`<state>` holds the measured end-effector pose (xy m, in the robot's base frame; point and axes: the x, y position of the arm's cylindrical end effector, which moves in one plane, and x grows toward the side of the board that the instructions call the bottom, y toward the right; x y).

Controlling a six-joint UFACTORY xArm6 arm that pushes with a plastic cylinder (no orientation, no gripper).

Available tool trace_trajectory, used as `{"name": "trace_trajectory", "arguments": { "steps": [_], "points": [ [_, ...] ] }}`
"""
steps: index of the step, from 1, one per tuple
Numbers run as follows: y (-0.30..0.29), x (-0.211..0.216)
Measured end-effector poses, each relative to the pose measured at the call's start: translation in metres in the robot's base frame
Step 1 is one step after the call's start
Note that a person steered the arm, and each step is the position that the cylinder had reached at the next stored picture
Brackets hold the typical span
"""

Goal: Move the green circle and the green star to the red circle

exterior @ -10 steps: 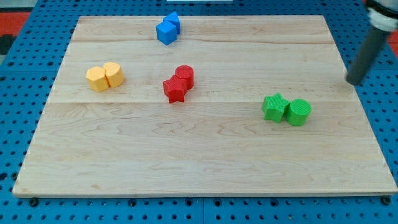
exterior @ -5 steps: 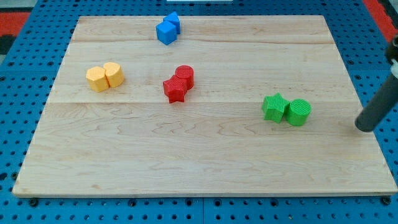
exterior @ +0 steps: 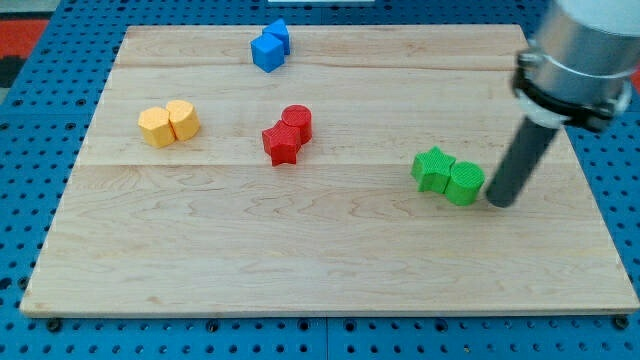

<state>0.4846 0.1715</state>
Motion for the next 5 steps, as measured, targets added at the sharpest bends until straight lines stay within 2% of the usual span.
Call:
{"name": "trace_trajectory", "arguments": {
  "steps": [1, 2, 3, 4, 5],
  "points": [
    [-0.044, -0.043],
    [-0.064, -0.046],
    [-0.044, -0.031],
    [-0.083, -0.030],
    [-0.079, -0.024]
  ]
}}
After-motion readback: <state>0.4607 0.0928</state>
